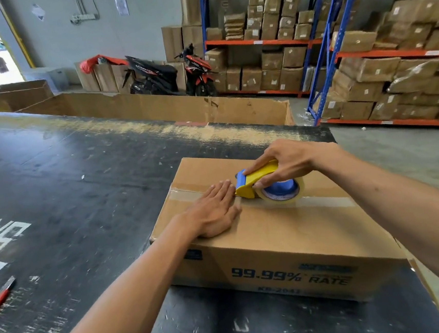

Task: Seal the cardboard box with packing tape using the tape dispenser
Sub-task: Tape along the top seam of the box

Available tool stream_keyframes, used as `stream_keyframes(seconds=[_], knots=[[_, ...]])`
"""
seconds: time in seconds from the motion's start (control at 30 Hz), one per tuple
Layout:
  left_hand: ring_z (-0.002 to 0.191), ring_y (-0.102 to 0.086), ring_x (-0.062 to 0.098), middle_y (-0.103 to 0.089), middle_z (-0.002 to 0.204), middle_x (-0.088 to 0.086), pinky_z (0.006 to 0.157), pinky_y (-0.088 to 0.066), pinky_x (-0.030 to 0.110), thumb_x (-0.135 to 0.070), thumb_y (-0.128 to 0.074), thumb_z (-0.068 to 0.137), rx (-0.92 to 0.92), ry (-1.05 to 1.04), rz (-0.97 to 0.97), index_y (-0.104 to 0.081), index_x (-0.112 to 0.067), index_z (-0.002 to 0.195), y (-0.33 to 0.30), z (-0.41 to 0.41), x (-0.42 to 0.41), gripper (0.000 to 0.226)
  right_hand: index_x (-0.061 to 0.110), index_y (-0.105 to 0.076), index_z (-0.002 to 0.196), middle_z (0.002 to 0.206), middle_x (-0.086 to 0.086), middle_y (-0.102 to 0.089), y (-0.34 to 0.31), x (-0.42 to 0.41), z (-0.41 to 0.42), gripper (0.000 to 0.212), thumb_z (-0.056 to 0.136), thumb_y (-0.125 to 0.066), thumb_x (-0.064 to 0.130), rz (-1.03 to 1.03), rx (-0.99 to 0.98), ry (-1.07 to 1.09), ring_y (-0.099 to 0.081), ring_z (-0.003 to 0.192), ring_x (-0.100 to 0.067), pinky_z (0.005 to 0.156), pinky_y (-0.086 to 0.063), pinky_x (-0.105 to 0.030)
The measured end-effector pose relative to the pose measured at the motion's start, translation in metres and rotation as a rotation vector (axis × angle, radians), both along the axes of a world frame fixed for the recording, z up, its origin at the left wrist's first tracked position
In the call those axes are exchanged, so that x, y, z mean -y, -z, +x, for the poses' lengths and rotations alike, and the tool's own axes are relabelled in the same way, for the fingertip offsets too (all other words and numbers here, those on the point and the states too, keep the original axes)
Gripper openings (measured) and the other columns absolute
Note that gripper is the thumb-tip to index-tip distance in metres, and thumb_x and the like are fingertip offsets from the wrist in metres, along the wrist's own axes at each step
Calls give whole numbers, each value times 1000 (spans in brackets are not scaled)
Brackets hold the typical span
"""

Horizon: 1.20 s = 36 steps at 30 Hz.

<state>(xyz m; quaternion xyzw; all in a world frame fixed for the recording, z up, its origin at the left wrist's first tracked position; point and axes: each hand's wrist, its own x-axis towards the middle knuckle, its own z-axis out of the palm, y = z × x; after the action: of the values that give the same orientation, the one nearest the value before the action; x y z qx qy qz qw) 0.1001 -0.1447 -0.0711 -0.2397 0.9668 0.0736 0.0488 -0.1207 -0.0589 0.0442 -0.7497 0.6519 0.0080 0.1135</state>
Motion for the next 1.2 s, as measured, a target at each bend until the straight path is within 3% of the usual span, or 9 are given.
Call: stream_keyframes(seconds=[0.13,0.27,0.33,0.43,0.6,0.83,0.97,1.1,1.2], knots=[[152,14,15,14,166,8,123,9,31,-50,-10,105,5,13,-11,8,-11,158,0,1,-1,68,56,-58,129,94,27,-48,-10,-36,-36,50,81,-64,68,21,2,83,-48,86,-3,68,-32,-24],[152,16,15,16,166,7,123,10,31,-51,-9,105,27,33,-15,10,-11,157,-3,3,-1,68,63,-53,128,97,9,-53,-3,-61,-55,53,77,-56,78,35,-55,115,-49,87,-11,72,-39,-32],[152,16,17,16,166,9,123,10,33,-51,-9,105,49,30,-27,10,-10,157,-6,2,-2,69,61,-53,130,95,12,-49,-3,-56,-48,50,82,-58,73,39,-126,103,-46,85,-9,68,-34,-29],[153,14,22,15,166,12,124,7,40,-48,-10,105,60,1,-32,8,-8,157,-9,-2,-9,68,56,-55,132,94,19,-43,-7,-52,-43,46,86,-61,64,51,-155,101,-44,84,-5,67,-30,-25],[153,12,29,12,166,14,121,7,56,-46,-15,102,21,-33,-21,2,-3,158,-9,-23,-34,72,58,-55,131,95,16,-48,0,-56,-51,48,85,-62,65,37,-87,133,-47,85,-7,69,-33,-28],[154,10,27,9,165,20,125,4,42,-46,-13,100,-70,48,62,4,0,156,1,-65,-65,75,56,-55,133,91,22,-43,-4,-55,-47,48,87,-65,59,68,-79,155,-46,84,-4,69,-32,-24],[153,12,22,12,165,17,125,5,39,-47,-12,101,-53,59,60,7,-3,156,-2,-61,-63,73,61,-52,132,88,26,-43,-6,-48,-44,54,80,-63,72,82,-109,149,-48,88,-8,70,-34,-26],[153,13,21,13,165,15,125,6,37,-48,-11,102,-15,66,30,9,-4,157,-2,-62,-64,73,61,-55,129,108,18,-57,-3,-53,-52,47,83,-61,66,39,-91,100,-54,98,-16,81,-46,-35],[152,14,18,14,166,12,125,4,37,-51,-9,99,-6,53,18,9,-8,157,-1,-60,-61,74,58,-58,128,112,20,-61,-4,-58,-54,43,85,-64,61,16,-24,68,-54,90,-10,76,-43,-29]])
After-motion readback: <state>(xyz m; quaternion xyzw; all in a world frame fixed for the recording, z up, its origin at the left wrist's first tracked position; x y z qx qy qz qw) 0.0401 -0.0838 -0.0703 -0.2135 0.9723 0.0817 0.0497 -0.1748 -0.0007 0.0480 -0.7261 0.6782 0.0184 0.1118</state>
